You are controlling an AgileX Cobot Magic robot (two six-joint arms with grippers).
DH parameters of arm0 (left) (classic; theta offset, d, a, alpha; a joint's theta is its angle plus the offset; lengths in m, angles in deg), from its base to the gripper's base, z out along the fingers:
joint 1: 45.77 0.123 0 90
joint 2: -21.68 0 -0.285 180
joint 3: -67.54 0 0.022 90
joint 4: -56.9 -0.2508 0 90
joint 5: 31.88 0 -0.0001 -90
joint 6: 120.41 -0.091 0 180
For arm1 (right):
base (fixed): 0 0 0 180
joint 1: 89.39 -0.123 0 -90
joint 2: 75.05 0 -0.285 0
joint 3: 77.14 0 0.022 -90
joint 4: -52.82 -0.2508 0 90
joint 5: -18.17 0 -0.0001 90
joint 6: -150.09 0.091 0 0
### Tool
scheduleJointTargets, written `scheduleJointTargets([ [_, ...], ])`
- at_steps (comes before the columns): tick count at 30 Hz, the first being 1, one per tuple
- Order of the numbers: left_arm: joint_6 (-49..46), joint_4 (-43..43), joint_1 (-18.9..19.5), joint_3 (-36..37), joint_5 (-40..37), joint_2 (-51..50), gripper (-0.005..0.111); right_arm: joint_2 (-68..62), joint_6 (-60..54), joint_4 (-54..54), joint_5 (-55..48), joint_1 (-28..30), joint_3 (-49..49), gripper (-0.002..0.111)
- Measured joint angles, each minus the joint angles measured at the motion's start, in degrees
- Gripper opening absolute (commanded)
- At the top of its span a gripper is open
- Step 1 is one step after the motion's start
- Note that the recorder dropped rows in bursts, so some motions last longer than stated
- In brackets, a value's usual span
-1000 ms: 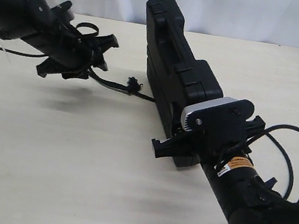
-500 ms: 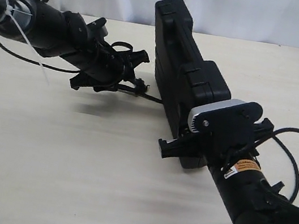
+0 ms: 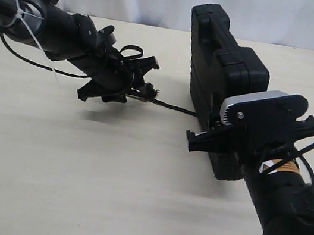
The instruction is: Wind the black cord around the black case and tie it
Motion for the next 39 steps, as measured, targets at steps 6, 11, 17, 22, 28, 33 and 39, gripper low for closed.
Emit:
scheduleJointTargets([
  [6,1.0,5.4,0.0,0.0,1.2,-1.3,0.047,-0.5,-0.3,-0.4,0.4,0.0,0.0,0.005],
  [11,0.9,6.3,0.0,-0.3,3.5,-1.4,0.047,-0.5,-0.3,0.1,0.4,0.0,0.0,0.005],
  [17,0.9,1.4,0.0,-1.3,5.9,-1.4,0.047,-0.5,-0.5,0.2,0.4,0.0,0.0,0.005],
  [22,0.6,-9.3,0.0,-6.8,-1.1,-1.5,0.047,-0.5,-0.5,0.2,0.4,0.0,0.0,0.005],
  [28,-2.8,-32.0,-0.1,-14.8,-13.2,-1.5,0.047,-0.7,-0.6,0.5,0.4,0.0,0.0,0.005],
  [33,-8.6,-42.8,-0.3,-16.1,-19.0,-1.6,0.047,-0.7,-0.7,0.5,0.4,0.0,0.0,0.005],
  [39,-23.3,-51.3,-6.3,-16.1,-17.3,-3.4,0.047,-0.7,-1.2,0.7,0.3,0.0,0.0,0.005],
])
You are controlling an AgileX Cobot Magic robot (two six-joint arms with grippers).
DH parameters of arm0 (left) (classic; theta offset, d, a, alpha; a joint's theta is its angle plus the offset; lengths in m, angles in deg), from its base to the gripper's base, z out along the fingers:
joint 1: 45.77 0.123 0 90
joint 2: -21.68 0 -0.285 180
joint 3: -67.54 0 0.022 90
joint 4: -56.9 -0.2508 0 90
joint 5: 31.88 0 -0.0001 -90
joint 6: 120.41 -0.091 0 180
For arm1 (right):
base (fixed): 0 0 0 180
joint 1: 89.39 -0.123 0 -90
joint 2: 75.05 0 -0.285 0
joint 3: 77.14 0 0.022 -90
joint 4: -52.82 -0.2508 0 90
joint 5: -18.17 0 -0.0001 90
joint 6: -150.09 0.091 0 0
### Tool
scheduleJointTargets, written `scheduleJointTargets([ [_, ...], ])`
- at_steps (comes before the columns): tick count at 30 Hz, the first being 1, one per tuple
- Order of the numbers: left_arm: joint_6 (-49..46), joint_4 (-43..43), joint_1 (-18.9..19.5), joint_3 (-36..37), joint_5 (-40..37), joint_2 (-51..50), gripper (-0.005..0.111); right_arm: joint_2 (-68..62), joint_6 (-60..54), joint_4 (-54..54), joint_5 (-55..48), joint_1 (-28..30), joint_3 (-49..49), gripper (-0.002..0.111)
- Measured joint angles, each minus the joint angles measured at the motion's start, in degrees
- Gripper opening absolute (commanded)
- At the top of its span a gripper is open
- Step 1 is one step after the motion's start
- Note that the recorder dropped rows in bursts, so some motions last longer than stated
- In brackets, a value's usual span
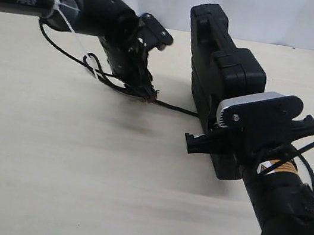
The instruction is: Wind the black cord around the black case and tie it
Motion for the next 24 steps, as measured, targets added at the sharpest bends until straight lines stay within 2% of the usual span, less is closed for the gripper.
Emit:
scheduleJointTargets([
  [4,-2.8,-5.2,-3.1,0.0,4.9,-0.1,0.047,0.0,-1.2,0.5,-0.4,0.0,0.0,0.005],
  [7,-6.2,-5.2,-3.1,0.0,6.7,-0.1,0.046,0.0,-1.4,0.6,-0.5,0.0,0.0,0.005],
  [13,-16.0,-0.8,-3.1,0.0,3.4,-0.1,0.041,0.0,-1.9,0.8,-0.7,0.0,0.0,0.005],
  [18,-17.0,4.2,-3.1,0.0,5.2,-0.1,0.041,0.0,-1.9,-0.6,-0.9,0.0,0.0,0.005],
  [24,-17.6,4.7,-3.1,0.0,7.1,-0.1,0.041,0.0,-1.9,-2.1,-1.4,0.0,0.0,0.005],
])
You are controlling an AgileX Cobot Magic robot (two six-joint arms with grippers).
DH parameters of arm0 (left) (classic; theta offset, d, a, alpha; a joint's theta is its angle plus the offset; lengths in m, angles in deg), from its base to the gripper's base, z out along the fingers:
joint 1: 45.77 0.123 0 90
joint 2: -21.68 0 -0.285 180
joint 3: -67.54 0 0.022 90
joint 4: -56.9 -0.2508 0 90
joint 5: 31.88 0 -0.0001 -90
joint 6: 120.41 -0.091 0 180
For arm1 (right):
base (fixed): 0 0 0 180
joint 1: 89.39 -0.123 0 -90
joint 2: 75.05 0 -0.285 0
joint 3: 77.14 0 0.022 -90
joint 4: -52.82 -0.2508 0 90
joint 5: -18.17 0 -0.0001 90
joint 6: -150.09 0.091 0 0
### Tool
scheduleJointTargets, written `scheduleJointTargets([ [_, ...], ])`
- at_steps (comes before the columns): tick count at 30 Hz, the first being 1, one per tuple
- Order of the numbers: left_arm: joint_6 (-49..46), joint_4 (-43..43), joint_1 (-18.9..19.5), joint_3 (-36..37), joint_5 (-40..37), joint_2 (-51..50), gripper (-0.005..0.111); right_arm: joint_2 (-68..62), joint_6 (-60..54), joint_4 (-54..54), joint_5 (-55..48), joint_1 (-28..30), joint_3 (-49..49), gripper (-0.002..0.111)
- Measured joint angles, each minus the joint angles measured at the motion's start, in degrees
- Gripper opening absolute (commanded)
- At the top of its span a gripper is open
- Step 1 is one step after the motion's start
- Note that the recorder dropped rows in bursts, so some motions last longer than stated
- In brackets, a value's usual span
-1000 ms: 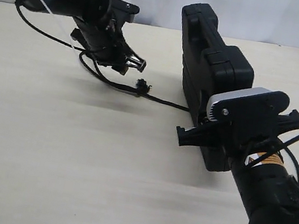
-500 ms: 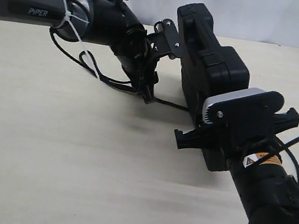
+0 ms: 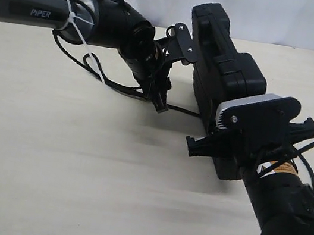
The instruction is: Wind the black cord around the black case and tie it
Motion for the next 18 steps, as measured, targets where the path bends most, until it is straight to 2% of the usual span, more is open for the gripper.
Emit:
scheduleJointTargets([
  [5,-0.2,-0.9,0.6,0.0,0.1,0.0,0.041,0.0,0.0,-0.7,-0.1,0.0,0.0,0.005],
  [12,-0.4,-0.9,3.3,0.0,0.3,-0.2,0.034,0.0,0.0,-1.2,-0.3,0.0,0.0,0.005],
  [18,-4.9,-0.9,3.7,0.0,1.6,-3.8,0.033,0.0,0.0,-1.2,-0.4,0.0,0.0,0.005],
])
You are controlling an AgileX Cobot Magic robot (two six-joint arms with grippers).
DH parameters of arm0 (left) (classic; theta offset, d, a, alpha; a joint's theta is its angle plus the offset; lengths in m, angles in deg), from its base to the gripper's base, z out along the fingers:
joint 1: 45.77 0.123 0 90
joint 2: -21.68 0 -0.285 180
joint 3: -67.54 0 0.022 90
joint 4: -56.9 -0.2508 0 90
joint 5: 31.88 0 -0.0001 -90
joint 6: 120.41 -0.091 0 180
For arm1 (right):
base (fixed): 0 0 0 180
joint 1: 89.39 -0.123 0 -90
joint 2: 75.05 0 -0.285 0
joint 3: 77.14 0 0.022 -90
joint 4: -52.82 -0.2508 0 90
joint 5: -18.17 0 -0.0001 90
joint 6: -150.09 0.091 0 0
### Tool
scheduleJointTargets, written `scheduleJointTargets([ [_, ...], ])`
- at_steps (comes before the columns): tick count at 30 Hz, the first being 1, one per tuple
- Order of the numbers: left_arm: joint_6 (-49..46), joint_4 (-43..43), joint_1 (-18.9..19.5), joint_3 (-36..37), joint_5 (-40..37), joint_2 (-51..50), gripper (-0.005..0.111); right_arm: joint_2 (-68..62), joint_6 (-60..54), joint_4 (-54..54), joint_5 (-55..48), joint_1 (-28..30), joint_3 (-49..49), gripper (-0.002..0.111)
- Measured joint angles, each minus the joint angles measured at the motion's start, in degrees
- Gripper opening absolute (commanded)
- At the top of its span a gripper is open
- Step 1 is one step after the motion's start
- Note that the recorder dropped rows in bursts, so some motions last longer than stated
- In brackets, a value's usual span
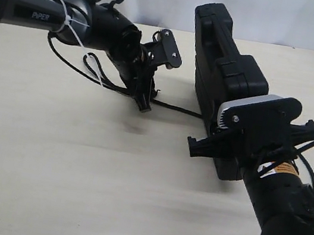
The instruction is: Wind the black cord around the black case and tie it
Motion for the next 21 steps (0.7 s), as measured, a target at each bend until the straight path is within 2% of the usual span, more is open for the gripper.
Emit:
scheduleJointTargets([
  [8,-1.7,0.0,0.0,0.0,6.3,-2.6,0.033,0.0,-0.2,-0.2,-0.2,0.0,0.0,0.005],
  [13,-1.7,0.0,-0.3,0.0,5.4,-2.2,0.033,0.0,-0.6,-0.2,-0.1,0.0,0.0,0.005],
  [21,-1.7,0.0,-0.3,0.0,4.3,4.2,0.033,0.0,-0.7,-0.2,-0.2,0.0,0.0,0.005],
])
